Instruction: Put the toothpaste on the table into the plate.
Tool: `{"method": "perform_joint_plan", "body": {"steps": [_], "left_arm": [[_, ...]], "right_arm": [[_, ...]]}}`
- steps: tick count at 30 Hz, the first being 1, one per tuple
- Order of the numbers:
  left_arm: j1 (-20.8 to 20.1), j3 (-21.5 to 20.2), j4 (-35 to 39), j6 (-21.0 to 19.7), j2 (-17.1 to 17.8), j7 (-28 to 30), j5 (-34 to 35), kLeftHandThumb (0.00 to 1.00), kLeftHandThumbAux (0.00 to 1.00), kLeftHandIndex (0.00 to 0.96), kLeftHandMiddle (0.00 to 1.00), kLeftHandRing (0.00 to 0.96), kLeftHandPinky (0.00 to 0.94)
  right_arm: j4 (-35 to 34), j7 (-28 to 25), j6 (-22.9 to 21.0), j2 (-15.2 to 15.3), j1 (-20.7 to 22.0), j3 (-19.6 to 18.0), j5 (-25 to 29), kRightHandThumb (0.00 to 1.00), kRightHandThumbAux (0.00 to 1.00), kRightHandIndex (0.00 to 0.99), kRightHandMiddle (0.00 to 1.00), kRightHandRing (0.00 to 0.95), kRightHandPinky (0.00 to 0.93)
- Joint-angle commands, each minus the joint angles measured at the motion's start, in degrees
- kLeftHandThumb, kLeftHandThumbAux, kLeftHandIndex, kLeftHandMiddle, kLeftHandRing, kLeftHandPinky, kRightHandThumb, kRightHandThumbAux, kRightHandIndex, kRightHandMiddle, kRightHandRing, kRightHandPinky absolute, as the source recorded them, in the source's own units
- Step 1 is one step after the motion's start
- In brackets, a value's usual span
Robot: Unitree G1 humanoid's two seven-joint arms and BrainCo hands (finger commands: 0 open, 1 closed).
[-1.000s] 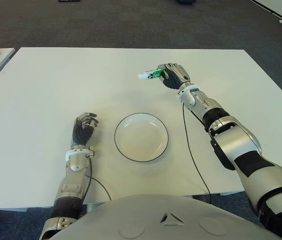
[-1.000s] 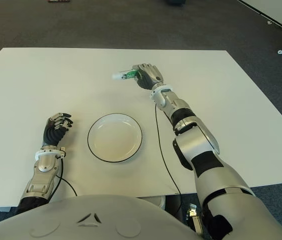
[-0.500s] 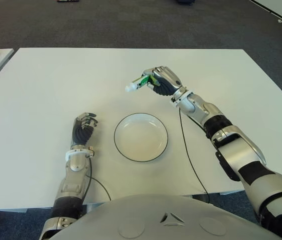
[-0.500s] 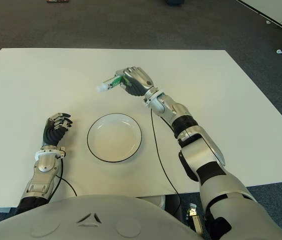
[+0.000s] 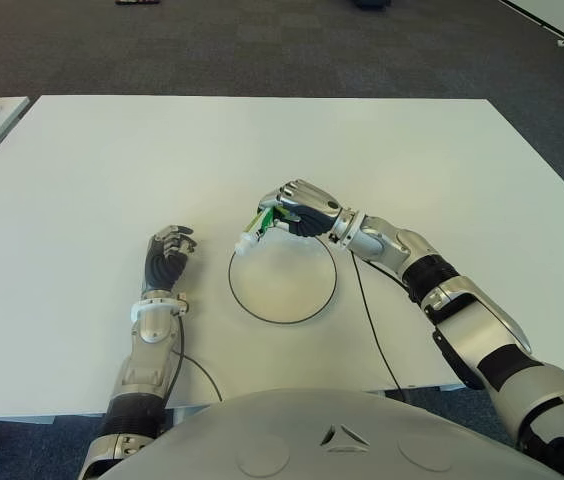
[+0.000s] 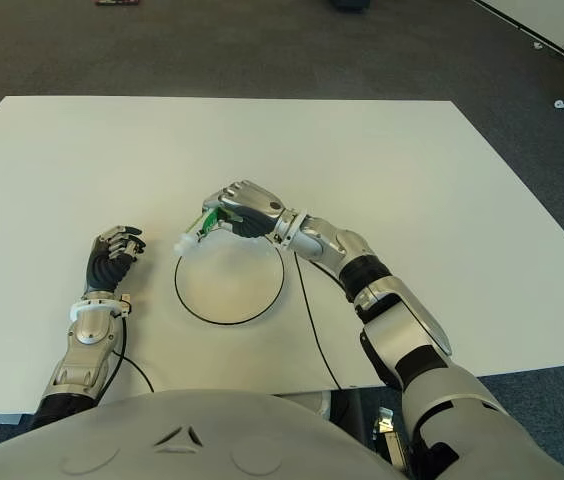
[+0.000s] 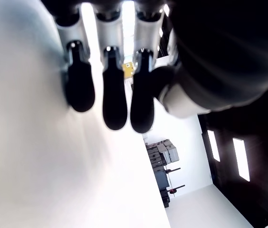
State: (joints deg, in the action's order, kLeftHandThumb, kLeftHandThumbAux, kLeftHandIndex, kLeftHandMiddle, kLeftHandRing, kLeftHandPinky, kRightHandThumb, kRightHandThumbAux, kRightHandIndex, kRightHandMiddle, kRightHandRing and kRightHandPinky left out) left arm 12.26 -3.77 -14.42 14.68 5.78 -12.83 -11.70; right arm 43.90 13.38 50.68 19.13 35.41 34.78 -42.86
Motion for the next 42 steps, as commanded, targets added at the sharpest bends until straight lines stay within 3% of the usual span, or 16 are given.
{"method": "perform_joint_plan", "body": {"steps": [1, 20, 24, 26, 28, 29, 31, 32, 34, 37, 42], "left_arm": [[0.7, 0.3, -0.25, -2.11, -0.13, 0.1, -0.35, 0.705, 0.719, 0.428, 0.55, 0.547, 0.502], [0.98, 0.21, -0.09, -1.26, -0.04, 0.33, -0.16, 0.703, 0.72, 0.428, 0.55, 0.559, 0.517], [1.11, 0.26, 0.1, -1.18, -0.01, 0.57, 0.01, 0.704, 0.72, 0.427, 0.549, 0.558, 0.515], [1.14, 0.29, 0.15, -1.22, 0.06, 0.68, 0.03, 0.704, 0.72, 0.427, 0.549, 0.56, 0.519], [1.15, 0.33, 0.18, -1.23, 0.12, 0.71, 0.01, 0.703, 0.72, 0.427, 0.55, 0.563, 0.525], [1.17, 0.38, 0.18, -1.19, 0.17, 0.71, -0.05, 0.703, 0.72, 0.427, 0.55, 0.563, 0.526], [1.16, 0.47, 0.08, -0.96, 0.27, 0.72, -0.16, 0.703, 0.72, 0.427, 0.553, 0.567, 0.528], [1.13, 0.51, -0.02, -0.79, 0.34, 0.7, -0.22, 0.703, 0.72, 0.428, 0.554, 0.568, 0.528], [0.99, 0.54, -0.28, -0.58, 0.47, 0.66, -0.33, 0.704, 0.72, 0.428, 0.557, 0.57, 0.53], [0.81, 0.59, -0.6, -0.47, 0.64, 0.58, -0.55, 0.704, 0.72, 0.428, 0.557, 0.569, 0.528], [0.6, 0.66, -0.79, -0.61, 0.74, 0.52, -0.73, 0.704, 0.72, 0.428, 0.556, 0.566, 0.522]], "right_arm": [[-1.0, -0.1, 1.63, 1.0, -0.08, 0.67, -2.06, 0.713, 0.717, 0.44, 0.87, 0.85, 0.868], [-1.22, 4.14, 3.78, 3.47, 0.95, 7.79, -14.63, 0.71, 0.719, 0.441, 0.879, 0.879, 0.893], [-2.07, 4.87, 4.18, 4.21, 1.29, 8.21, -15.79, 0.703, 0.719, 0.439, 0.841, 0.835, 0.825], [-1.81, 2.71, 4.97, 4.4, 1.93, 8.25, -14.81, 0.695, 0.719, 0.435, 0.772, 0.765, 0.759], [-1.53, 0.93, 5.48, 4.46, 2.32, 8.25, -13.99, 0.47, 0.601, 0.406, 0.611, 0.621, 0.644], [-1.46, -0.32, 5.55, 4.49, 2.52, 8.29, -13.64, 0.438, 0.585, 0.402, 0.588, 0.601, 0.628], [-1.9, -2.6, 5.16, 4.72, 2.96, 8.37, -13.55, 0.332, 0.488, 0.258, 0.36, 0.399, 0.451], [-2.42, -3.38, 4.78, 4.89, 3.09, 8.34, -13.73, 0.315, 0.473, 0.228, 0.316, 0.36, 0.414], [-3.1, -4.06, 4.34, 5.08, 3.17, 8.17, -13.95, 0.262, 0.432, 0.11, 0.144, 0.185, 0.234], [-4.1, -4.81, 4.19, 5.53, 3.23, 7.81, -13.83, 0.243, 0.393, 0.036, 0.047, 0.062, 0.085], [-5.9, -5.78, 4.85, 6.84, 3.22, 7.0, -13.11, 0.266, 0.31, 0.005, 0.007, 0.01, 0.014]]}}
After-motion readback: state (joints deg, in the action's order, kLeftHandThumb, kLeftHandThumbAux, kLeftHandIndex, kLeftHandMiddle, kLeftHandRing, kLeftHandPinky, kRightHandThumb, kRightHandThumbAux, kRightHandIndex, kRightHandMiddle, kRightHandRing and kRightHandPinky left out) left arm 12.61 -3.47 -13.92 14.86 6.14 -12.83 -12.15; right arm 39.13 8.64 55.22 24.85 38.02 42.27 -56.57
